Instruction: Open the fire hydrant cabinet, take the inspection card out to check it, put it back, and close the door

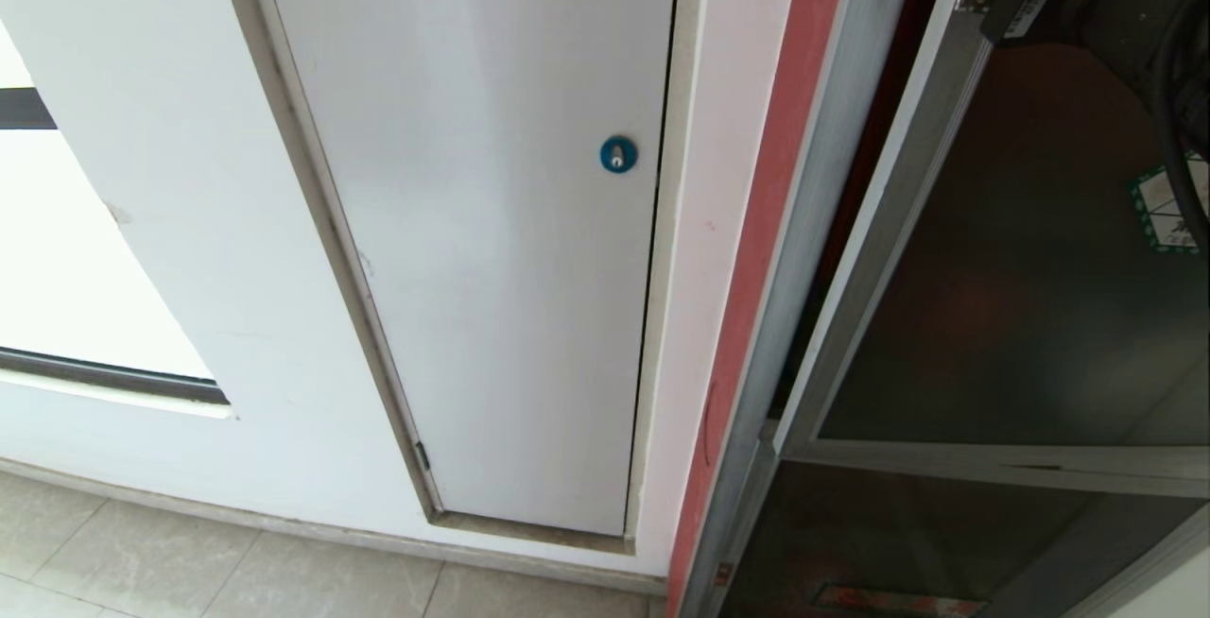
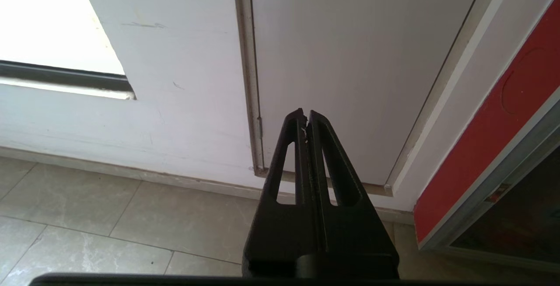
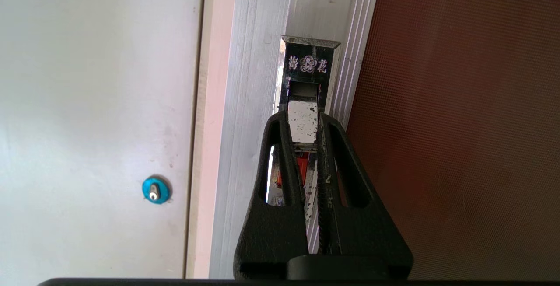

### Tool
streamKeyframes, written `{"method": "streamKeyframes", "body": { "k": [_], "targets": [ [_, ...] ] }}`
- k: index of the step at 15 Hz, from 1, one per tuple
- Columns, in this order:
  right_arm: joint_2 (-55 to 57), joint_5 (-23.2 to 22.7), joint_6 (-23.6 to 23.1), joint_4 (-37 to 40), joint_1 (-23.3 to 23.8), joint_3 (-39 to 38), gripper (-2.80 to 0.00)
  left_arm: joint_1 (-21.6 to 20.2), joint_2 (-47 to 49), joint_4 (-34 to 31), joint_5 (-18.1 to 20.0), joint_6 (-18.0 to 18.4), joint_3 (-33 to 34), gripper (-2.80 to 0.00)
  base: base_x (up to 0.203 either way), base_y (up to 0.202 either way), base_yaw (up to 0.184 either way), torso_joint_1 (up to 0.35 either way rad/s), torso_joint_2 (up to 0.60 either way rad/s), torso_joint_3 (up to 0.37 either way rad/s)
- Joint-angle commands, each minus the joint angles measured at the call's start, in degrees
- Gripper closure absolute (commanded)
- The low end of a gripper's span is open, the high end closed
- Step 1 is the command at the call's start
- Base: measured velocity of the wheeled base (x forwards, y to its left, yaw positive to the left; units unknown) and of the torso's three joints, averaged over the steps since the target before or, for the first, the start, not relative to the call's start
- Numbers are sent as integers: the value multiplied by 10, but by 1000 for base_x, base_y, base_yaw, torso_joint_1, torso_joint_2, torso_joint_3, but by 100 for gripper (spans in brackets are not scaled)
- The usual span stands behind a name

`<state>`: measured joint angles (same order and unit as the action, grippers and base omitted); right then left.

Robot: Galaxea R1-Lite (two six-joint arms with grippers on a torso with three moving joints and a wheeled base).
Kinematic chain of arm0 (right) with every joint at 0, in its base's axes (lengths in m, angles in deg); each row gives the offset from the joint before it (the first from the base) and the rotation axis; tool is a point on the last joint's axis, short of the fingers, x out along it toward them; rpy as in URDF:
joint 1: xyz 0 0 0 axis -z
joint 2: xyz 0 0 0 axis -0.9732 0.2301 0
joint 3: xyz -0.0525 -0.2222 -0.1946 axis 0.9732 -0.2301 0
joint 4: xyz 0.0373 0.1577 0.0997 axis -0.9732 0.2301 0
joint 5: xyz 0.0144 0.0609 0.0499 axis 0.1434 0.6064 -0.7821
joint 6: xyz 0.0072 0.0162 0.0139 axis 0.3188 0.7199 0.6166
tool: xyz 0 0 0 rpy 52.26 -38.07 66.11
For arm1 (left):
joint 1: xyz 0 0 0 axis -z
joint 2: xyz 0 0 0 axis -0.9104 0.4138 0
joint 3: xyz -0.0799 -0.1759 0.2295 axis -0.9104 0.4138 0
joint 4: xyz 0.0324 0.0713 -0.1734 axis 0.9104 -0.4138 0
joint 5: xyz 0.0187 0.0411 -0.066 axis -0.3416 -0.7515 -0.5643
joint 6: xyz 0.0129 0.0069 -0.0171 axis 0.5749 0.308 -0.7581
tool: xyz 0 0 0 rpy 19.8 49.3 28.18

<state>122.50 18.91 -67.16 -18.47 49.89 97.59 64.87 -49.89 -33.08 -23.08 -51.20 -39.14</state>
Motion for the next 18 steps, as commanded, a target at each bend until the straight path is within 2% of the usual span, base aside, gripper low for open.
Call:
{"method": "streamKeyframes", "body": {
  "k": [1,4,5,18],
  "targets": [
    [-4,3,-1,-1,0,-5,0,0,0,0,0,0,0,0,0,0,0,0,0,0],
    [-6,3,-2,-1,0,-21,0,0,1,0,0,-1,0,0,0,0,0,0,0,0],
    [-8,3,-2,-2,0,-25,-280,0,0,0,0,0,0,0,0,0,0,0,0,0],
    [-45,1,-1,-3,-2,-70,-280,0,0,0,0,0,0,0,0,0,0,0,0,0]
  ]
}}
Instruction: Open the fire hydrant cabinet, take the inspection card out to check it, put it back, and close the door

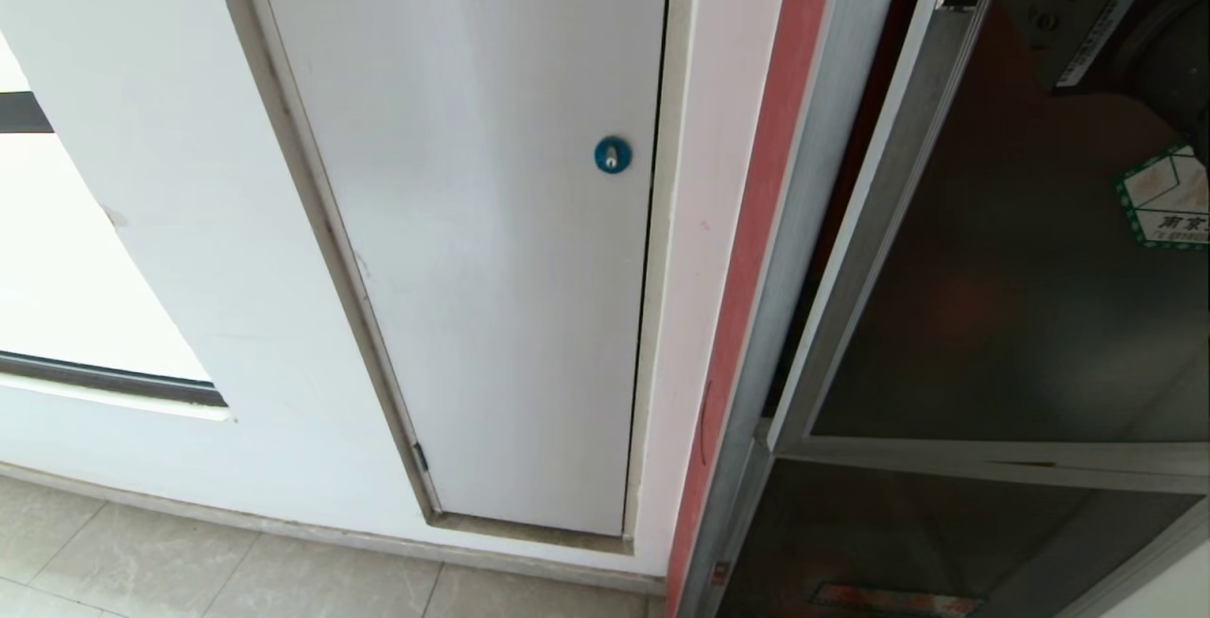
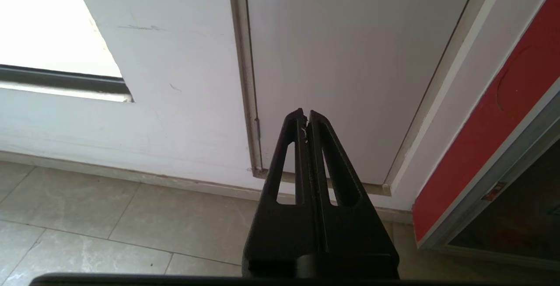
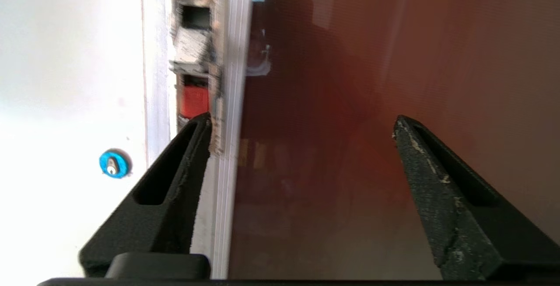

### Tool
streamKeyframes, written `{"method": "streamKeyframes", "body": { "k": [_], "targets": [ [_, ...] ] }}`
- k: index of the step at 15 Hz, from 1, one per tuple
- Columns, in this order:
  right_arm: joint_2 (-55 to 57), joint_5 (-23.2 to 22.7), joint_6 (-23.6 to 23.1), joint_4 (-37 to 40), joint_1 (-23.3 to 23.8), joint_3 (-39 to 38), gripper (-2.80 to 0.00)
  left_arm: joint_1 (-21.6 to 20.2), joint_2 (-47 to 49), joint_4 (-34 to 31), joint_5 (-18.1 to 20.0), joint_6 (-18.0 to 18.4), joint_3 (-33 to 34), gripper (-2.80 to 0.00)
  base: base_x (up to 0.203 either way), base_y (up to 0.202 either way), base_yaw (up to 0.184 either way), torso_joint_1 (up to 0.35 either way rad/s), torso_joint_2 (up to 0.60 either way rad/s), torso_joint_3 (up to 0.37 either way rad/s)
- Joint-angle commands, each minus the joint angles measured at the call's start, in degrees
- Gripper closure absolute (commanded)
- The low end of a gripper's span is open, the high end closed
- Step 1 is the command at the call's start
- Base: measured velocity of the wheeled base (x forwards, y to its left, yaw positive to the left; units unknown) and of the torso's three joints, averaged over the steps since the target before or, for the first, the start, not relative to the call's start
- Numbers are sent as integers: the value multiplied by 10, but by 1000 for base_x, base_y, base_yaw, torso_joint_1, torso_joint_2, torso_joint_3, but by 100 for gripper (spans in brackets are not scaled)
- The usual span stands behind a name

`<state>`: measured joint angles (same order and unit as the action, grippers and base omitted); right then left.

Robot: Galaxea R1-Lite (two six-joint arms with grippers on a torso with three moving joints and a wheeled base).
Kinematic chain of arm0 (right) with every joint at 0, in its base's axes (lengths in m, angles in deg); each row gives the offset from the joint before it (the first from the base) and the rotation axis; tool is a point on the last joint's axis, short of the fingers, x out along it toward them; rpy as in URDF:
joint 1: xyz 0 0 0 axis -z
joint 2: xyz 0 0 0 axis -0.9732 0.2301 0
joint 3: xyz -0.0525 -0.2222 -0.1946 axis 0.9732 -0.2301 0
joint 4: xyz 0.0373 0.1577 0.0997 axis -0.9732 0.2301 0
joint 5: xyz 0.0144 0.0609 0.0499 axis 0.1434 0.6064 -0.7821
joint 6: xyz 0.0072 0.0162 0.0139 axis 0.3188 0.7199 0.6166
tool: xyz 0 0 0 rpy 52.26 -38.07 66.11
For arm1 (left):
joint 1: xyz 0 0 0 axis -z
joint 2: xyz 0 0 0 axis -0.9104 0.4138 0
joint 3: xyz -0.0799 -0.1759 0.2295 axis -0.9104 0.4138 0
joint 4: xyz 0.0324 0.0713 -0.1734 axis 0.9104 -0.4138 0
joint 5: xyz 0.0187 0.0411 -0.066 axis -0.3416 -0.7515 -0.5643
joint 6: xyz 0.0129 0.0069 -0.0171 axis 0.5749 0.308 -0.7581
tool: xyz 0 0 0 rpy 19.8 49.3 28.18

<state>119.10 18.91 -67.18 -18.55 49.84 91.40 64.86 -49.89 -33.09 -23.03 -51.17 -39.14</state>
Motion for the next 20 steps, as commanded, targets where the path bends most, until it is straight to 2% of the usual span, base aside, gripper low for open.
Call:
{"method": "streamKeyframes", "body": {
  "k": [1,3,4,11,15,17,18,20],
  "targets": [
    [-21,1,-1,-2,-1,-14,-280,0,0,0,0,0,0,0,0,0,0,0,0,0],
    [-43,2,-2,-2,-1,-33,-280,0,0,0,0,0,0,0,0,0,0,0,0,0],
    [-57,3,-1,-1,-1,-45,0,0,0,0,0,-1,0,0,0,0,0,0,0,0],
    [-161,32,-4,12,0,-101,0,0,0,0,0,-1,0,0,0,0,0,0,0,0],
    [-278,55,-3,167,0,-96,0,0,1,0,0,-1,0,0,0,0,0,0,0,0],
    [-347,82,-2,231,4,-92,0,0,0,0,0,0,0,0,0,0,0,0,0,0],
    [-378,92,-2,261,22,-91,0,0,1,0,0,0,0,0,0,0,0,0,0,0],
    [-424,104,-2,311,102,-90,0,0,0,0,0,-1,0,0,0,0,0,0,0,0]
  ]
}}
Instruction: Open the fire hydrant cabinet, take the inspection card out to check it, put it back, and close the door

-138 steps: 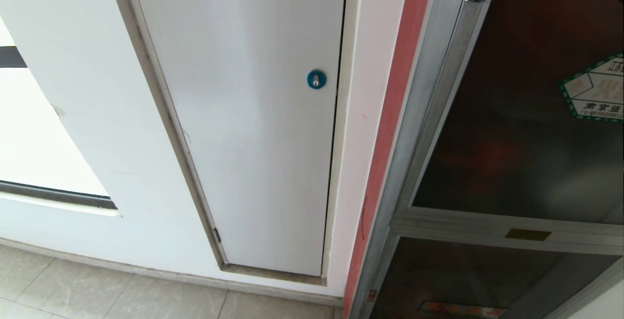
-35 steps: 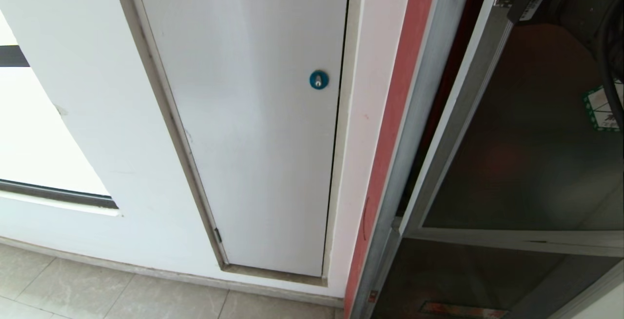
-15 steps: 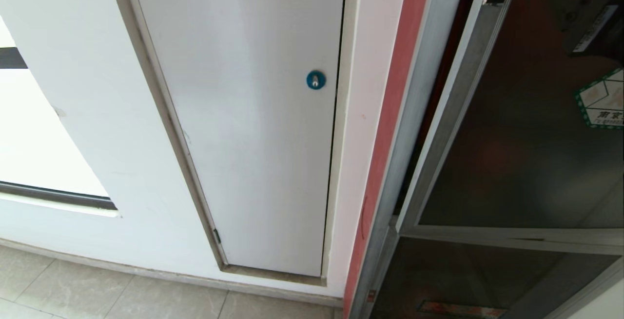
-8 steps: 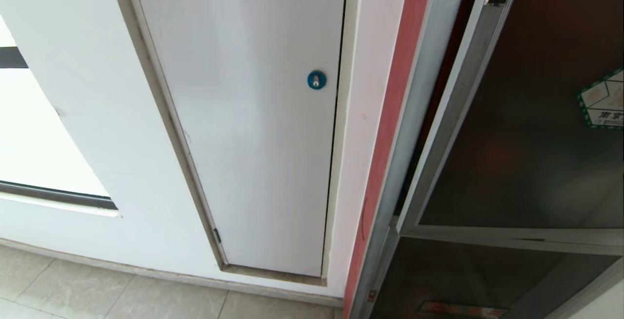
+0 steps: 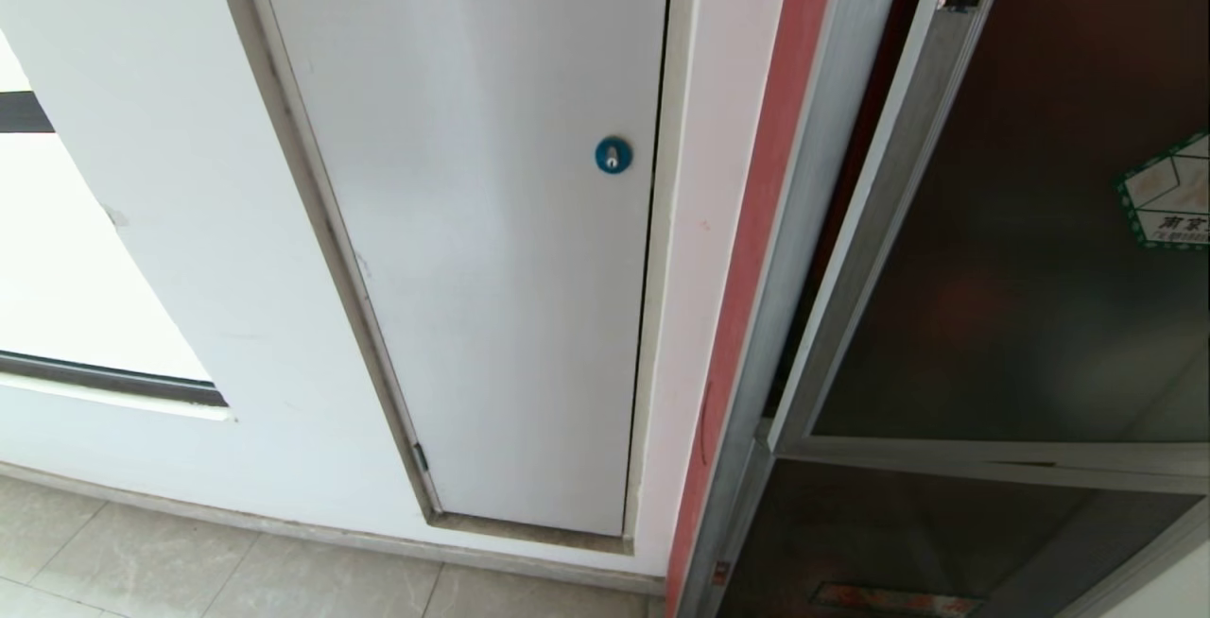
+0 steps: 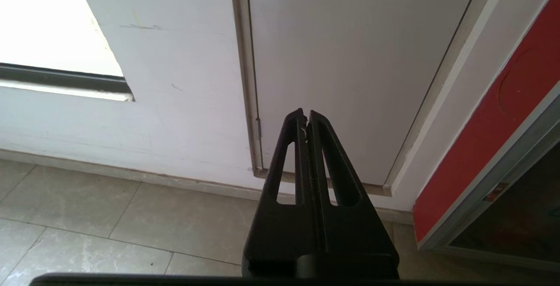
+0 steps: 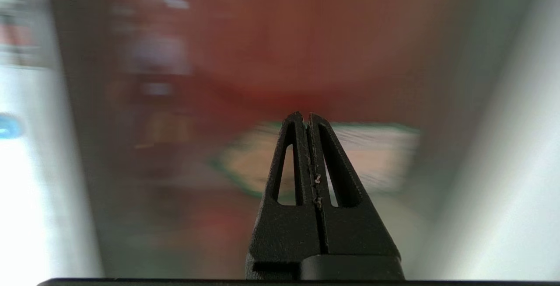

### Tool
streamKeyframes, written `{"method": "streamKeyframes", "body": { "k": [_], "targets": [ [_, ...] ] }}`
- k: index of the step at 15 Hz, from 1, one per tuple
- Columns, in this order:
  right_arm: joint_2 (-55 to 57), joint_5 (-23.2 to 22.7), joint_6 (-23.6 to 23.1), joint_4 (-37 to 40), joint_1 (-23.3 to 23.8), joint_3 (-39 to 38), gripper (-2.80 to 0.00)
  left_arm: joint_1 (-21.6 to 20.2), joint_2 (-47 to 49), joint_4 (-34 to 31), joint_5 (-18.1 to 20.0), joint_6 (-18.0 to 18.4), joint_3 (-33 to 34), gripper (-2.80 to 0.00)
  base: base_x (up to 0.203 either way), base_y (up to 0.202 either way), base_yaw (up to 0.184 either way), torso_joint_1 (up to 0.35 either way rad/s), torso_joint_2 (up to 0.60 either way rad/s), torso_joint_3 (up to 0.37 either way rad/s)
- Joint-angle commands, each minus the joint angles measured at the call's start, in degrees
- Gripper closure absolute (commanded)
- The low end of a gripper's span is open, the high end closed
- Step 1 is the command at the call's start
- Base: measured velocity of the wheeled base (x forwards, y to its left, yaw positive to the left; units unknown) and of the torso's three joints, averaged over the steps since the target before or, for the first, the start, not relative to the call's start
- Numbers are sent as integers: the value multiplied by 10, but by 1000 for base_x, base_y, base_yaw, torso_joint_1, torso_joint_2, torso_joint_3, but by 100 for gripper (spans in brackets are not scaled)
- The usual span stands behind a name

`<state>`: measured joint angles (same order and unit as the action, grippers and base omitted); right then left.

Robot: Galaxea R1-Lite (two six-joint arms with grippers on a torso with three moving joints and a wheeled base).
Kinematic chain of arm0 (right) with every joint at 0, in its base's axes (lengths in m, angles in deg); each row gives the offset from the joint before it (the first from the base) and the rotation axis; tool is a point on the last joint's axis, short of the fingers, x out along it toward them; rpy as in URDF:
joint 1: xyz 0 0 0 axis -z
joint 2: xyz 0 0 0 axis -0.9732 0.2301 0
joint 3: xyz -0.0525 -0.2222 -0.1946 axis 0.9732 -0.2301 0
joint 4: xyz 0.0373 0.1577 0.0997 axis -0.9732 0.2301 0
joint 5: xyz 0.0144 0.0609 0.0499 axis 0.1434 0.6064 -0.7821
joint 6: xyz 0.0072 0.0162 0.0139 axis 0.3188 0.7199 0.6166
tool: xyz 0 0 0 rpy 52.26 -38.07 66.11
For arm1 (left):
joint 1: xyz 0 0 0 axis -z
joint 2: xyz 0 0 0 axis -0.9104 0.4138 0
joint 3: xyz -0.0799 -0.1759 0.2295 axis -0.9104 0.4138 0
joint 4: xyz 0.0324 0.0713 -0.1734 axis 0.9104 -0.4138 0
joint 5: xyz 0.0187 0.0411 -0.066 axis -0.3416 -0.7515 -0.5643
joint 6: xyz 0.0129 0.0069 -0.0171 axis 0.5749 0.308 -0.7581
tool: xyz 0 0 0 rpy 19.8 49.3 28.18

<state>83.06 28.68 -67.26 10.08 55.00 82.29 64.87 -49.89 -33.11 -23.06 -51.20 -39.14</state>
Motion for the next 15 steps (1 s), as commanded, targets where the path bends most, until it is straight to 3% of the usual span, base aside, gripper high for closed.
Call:
{"method": "streamKeyframes", "body": {
  "k": [1,3,4,7,11,12,15],
  "targets": [
    [-85,10,-1,44,96,1,0,0,0,0,0,0,0,0,0,0,0,0,0,0],
    [-154,15,-1,98,189,-2,0,0,1,0,0,0,0,0,0,0,0,0,0,0],
    [-186,15,-1,130,211,-6,0,0,0,0,0,0,0,0,0,0,0,0,0,0],
    [-285,-2,0,203,225,-51,0,0,0,0,0,0,0,0,0,0,0,0,0,0],
    [-400,-87,17,221,222,-229,0,0,0,0,0,0,0,0,0,0,0,0,0,0],
    [-412,-115,46,208,220,-280,0,0,0,0,0,0,0,0,0,0,0,0,0,0],
    [-423,-242,195,170,218,-402,0,0,0,0,0,-1,0,0,0,0,0,0,0,0]
  ]
}}
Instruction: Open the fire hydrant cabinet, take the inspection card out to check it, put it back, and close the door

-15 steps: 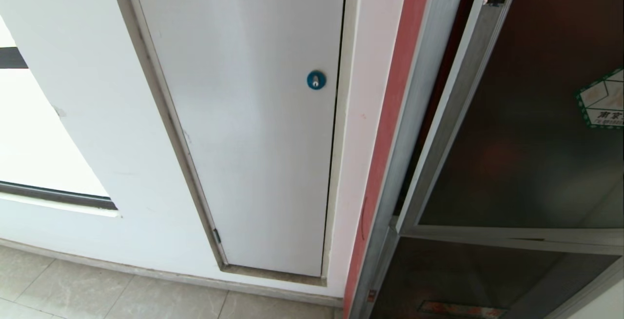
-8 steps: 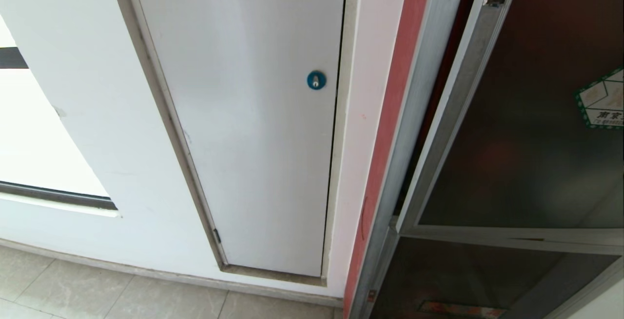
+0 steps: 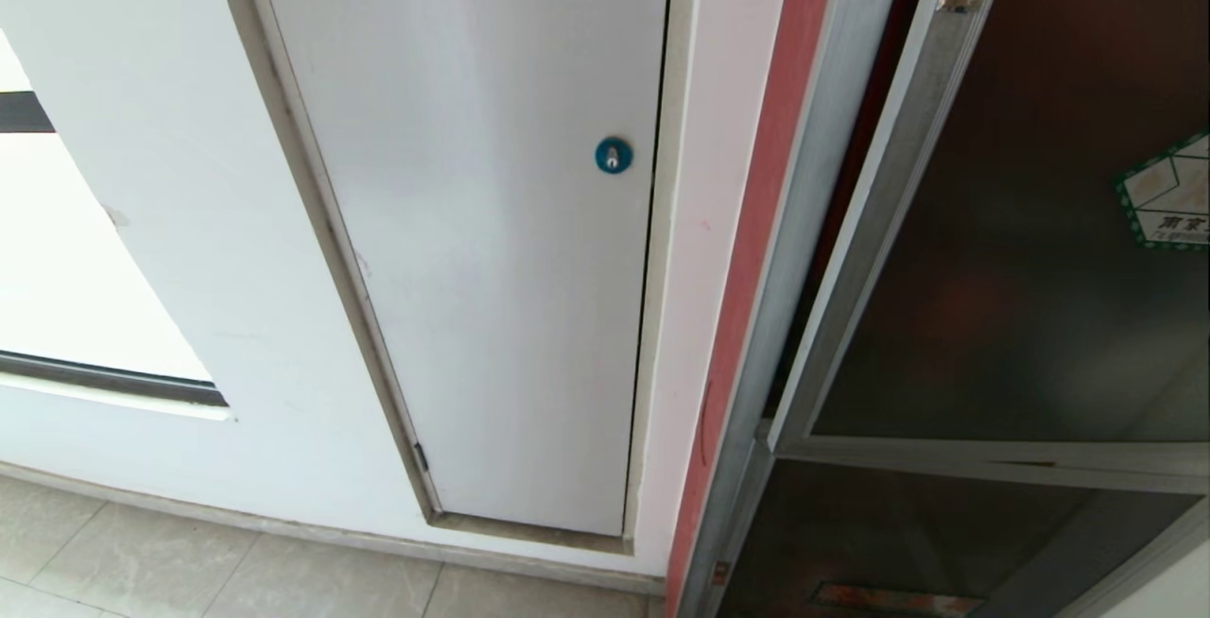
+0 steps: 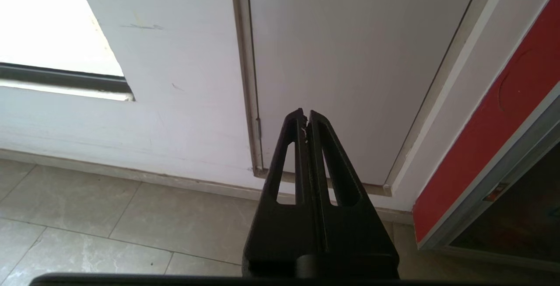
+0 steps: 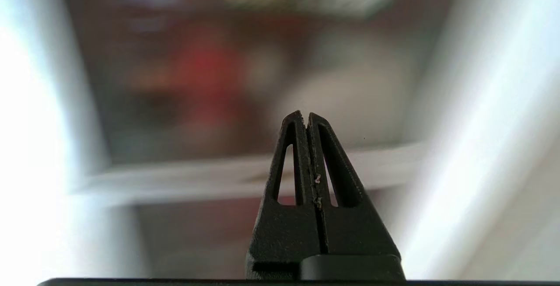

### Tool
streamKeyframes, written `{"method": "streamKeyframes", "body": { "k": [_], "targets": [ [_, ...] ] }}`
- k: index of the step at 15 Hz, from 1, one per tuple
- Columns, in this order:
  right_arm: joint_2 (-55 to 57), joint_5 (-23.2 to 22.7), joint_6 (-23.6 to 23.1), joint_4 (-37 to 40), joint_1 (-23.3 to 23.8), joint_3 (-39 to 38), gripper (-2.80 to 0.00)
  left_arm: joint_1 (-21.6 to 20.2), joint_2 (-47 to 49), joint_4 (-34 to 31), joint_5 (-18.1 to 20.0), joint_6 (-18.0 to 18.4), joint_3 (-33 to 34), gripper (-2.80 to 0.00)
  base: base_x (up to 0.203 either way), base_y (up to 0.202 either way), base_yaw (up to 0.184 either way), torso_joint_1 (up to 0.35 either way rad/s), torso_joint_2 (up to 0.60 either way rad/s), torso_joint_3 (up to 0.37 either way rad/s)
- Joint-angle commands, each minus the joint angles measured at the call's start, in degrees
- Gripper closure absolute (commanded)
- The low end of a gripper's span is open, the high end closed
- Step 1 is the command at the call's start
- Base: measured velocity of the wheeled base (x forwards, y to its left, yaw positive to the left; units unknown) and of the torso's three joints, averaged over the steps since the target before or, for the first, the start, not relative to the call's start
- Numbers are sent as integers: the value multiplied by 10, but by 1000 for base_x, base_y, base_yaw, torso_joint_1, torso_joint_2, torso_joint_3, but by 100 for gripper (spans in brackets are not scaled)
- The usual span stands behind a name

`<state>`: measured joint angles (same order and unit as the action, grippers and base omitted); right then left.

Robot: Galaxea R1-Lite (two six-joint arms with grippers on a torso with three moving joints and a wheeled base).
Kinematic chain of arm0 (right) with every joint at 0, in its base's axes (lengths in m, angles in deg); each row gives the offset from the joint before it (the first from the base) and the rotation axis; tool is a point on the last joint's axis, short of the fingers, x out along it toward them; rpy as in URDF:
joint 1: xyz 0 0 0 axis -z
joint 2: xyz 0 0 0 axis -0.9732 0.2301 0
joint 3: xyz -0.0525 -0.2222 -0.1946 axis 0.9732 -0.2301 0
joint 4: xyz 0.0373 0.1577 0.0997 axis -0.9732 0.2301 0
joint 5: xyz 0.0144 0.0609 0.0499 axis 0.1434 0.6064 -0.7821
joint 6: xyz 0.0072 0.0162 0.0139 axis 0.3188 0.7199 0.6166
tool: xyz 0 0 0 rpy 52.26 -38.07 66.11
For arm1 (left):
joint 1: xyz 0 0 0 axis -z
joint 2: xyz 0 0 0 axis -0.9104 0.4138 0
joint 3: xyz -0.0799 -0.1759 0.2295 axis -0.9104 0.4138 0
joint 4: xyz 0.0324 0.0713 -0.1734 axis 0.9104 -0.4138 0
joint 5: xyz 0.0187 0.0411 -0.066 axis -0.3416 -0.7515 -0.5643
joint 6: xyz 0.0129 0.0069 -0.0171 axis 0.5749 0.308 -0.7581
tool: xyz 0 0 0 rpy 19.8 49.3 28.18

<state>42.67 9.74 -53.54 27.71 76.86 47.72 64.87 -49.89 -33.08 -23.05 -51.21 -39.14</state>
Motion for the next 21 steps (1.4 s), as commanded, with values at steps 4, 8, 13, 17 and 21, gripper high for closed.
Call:
{"method": "streamKeyframes", "body": {
  "k": [4,8,13,17,21],
  "targets": [
    [-21,-121,93,-17,-2,-130,0,0,0,0,0,0,0,0,0,0,0,0,0,0],
    [-21,-159,85,30,-2,-155,0,0,1,0,0,0,0,0,0,0,0,0,0,0],
    [-21,-161,101,25,-2,-155,0,0,1,0,0,5,0,0,0,0,0,0,0,0],
    [-21,-159,107,25,-2,-155,0,0,2,-2,7,18,-19,0,0,0,0,0,0,0],
    [-21,-158,118,24,-2,-155,0,2,126,-2,88,17,-137,0,0,0,0,0,0,0]
  ]
}}
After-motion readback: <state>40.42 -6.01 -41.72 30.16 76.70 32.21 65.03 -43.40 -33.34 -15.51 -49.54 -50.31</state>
